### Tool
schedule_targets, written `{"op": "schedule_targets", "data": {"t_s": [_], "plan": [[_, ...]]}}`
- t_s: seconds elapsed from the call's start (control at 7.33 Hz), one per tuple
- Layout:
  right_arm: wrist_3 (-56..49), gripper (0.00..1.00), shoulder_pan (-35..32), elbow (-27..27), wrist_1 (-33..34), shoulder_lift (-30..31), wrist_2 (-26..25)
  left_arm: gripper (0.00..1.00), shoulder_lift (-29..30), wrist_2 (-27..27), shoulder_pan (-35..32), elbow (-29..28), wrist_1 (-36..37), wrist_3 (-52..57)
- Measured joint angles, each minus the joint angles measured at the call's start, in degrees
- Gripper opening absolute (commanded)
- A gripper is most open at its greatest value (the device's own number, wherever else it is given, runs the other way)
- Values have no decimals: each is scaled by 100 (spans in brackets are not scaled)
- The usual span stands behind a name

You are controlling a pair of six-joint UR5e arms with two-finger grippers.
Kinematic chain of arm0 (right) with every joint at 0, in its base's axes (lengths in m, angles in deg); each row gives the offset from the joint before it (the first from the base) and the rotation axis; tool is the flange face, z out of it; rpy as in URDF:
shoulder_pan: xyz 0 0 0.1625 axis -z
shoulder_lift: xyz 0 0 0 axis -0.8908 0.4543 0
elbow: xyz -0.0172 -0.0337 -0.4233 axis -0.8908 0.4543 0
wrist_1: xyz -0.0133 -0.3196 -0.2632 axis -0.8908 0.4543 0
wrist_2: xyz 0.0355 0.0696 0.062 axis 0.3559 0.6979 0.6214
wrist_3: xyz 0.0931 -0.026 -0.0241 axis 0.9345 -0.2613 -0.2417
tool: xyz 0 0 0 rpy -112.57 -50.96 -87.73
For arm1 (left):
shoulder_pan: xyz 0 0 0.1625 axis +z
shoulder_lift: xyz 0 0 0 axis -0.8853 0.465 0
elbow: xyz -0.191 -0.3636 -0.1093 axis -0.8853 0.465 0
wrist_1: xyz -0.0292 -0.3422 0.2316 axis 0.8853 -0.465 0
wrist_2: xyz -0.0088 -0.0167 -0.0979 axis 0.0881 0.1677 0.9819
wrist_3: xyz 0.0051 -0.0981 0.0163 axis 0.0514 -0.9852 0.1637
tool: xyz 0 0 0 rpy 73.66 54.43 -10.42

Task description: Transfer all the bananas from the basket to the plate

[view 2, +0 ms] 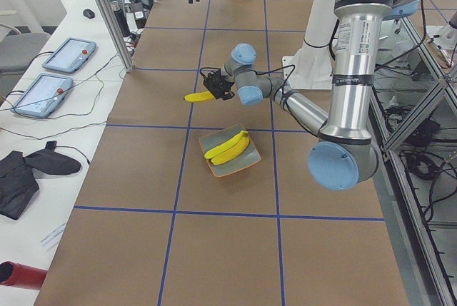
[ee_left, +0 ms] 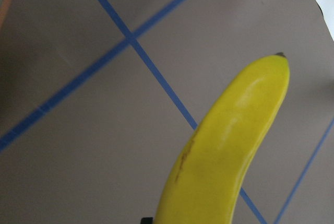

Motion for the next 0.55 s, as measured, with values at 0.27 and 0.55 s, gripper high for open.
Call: {"op": "schedule_targets", "data": {"t_s": [0.27, 0.55], "plan": [[-3, 100, 7, 11, -6, 16, -58, 0, -330, -182, -110, -15, -13, -108], [-3, 100, 27, 13, -7, 37, -81, 0, -393, -369, -102, -266, -24, -242]]}}
